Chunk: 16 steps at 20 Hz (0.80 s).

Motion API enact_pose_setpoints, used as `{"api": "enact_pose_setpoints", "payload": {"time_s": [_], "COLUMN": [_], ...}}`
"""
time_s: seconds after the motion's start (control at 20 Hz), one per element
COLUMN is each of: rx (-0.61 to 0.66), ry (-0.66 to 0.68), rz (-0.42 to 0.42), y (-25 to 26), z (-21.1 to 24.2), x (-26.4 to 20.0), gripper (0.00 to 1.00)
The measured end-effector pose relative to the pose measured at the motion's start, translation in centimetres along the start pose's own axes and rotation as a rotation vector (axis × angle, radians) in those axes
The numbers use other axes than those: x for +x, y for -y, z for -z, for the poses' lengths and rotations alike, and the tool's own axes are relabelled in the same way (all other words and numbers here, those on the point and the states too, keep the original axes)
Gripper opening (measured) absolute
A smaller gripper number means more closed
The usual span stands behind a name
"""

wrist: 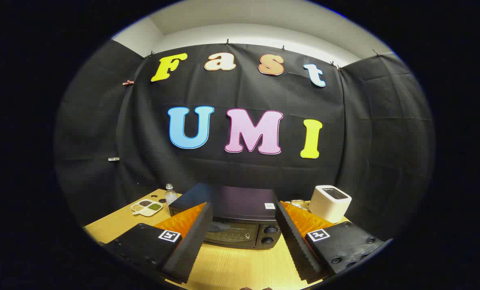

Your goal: Open the toaster oven, put the food inside, and close the toaster oven door.

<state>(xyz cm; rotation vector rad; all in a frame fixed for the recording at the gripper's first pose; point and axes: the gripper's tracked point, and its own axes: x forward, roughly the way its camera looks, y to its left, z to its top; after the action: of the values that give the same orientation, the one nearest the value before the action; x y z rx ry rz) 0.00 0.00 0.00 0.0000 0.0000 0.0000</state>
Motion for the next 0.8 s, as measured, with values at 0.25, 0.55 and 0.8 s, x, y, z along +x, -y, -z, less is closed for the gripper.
{"api": "enact_pose_setpoints", "payload": {"time_s": [0.25, 0.55, 0.8], "rx": [-0.005, 0.005, 0.007], "ry": [-0.003, -0.022, -0.03], "rz": [0.004, 0.002, 0.005], "y": [0.2, 0.2, 0.5], "z": [0.3, 1.1, 1.5], "x": [-0.1, -0.4, -0.6], "gripper": [0.98, 0.97, 0.98]}}
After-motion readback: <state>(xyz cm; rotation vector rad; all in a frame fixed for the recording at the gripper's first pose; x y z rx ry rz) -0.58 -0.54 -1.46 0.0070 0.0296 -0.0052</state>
